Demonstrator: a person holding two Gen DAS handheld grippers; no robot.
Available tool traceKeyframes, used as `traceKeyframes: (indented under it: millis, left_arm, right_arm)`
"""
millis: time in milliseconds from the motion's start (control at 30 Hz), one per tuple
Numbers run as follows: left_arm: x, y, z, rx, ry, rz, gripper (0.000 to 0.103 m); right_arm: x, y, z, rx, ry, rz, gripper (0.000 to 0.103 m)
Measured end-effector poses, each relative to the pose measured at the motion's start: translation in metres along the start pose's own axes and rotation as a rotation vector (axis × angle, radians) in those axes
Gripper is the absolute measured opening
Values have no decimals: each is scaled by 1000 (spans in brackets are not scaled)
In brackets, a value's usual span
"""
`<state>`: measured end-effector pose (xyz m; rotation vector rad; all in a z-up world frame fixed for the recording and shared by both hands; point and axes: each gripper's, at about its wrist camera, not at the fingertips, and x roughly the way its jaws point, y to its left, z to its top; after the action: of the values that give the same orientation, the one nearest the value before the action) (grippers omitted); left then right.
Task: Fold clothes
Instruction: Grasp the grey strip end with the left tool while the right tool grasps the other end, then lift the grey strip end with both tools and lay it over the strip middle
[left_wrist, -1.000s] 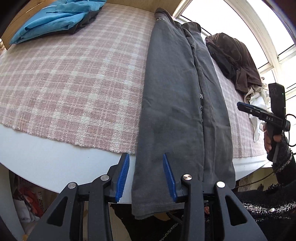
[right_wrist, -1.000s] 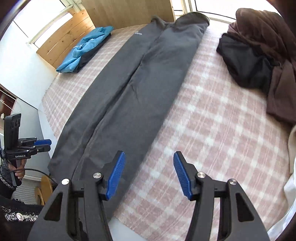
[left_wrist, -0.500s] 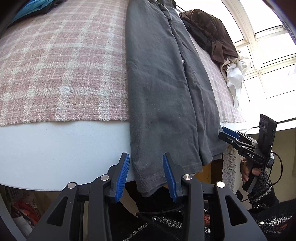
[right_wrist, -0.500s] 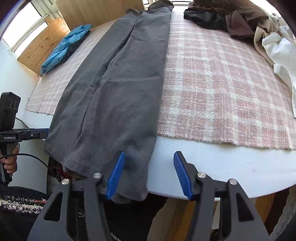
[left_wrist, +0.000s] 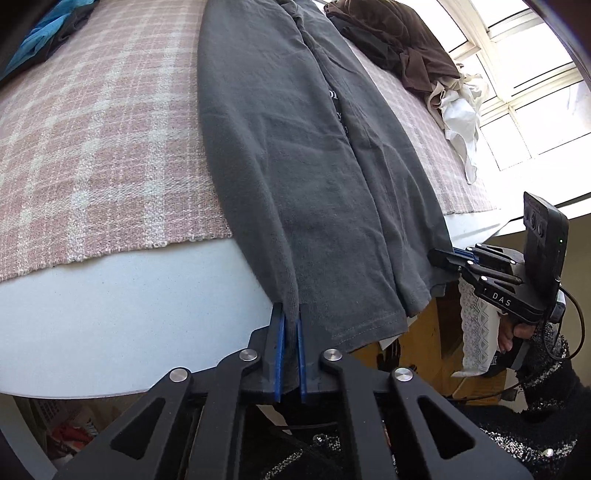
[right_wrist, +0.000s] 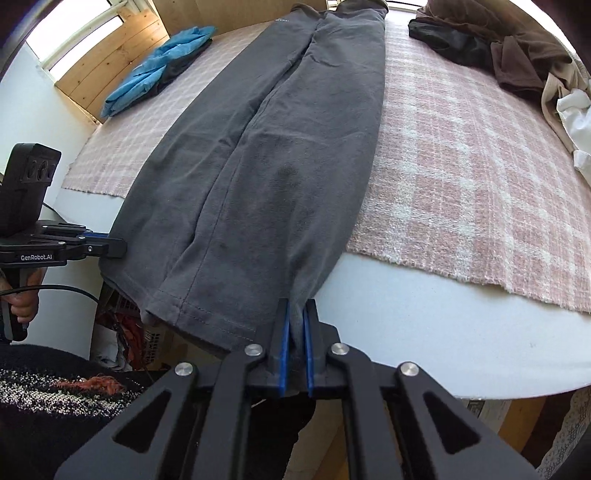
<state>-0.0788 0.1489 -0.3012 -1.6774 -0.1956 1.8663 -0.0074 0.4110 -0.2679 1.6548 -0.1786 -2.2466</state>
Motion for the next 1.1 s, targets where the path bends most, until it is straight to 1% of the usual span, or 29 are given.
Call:
traceKeyframes:
  millis: [33, 133, 200, 300, 333, 433, 500, 600, 667, 733, 767, 833, 900, 933, 967, 1000, 1067, 1100]
  left_arm:
    - [-1, 2, 0, -14, -5, -36, 4]
    - [-10, 10, 3, -103, -35, -206, 4]
    - [-20, 16, 8, -169, -62, -313, 4]
    - [-38, 15, 21, -230, -117, -437, 4]
    - [-45, 14, 27, -240, -140, -472, 4]
    - [-63, 15, 59, -245, -209, -532, 4]
    - [-70, 18, 86, -245, -246, -557, 4]
    - [-69, 31, 130, -241, -290, -540, 4]
    - [-64, 43, 159, -250, -314, -519, 4]
    - [-59, 55, 188, -260, -335, -499, 4]
    - [-52, 64, 200, -270, -327, -488, 4]
    - [-35, 81, 219, -304, -299, -443, 4]
    - [-16, 98, 228, -341, -251, -382, 4]
    - [-7, 107, 232, -360, -227, -355, 6]
    - [0, 114, 236, -384, -203, -350, 8]
    - [6, 120, 239, -406, -181, -348, 8]
    - [8, 127, 246, -427, -156, -368, 9]
    - [5, 128, 250, -414, -147, -364, 10]
  right_arm:
    - [-3, -9, 0, 51, 1, 53, 6]
    - [-19, -36, 4, 214, -27, 228, 5]
    - [-34, -43, 11, 268, -65, 305, 5]
    - [-61, -46, 32, 297, -131, 399, 5]
    - [-70, -47, 41, 300, -157, 430, 5]
    - [-88, -52, 77, 307, -217, 506, 5]
    - [-93, -60, 106, 304, -237, 513, 5]
    - [-89, -74, 151, 319, -248, 520, 5]
    - [-77, -86, 181, 346, -230, 521, 5]
    - [-57, -97, 208, 364, -190, 491, 5]
    - [-45, -102, 221, 363, -156, 470, 5]
    - [-17, -109, 237, 368, -79, 425, 9]
    - [7, -115, 248, 387, 13, 382, 10]
    - [17, -118, 253, 412, 57, 370, 12]
    - [24, -122, 256, 439, 85, 386, 13]
    - [25, -126, 258, 455, 91, 412, 13]
    - [14, -131, 263, 443, 67, 433, 13]
    - [7, -133, 265, 434, 52, 442, 15]
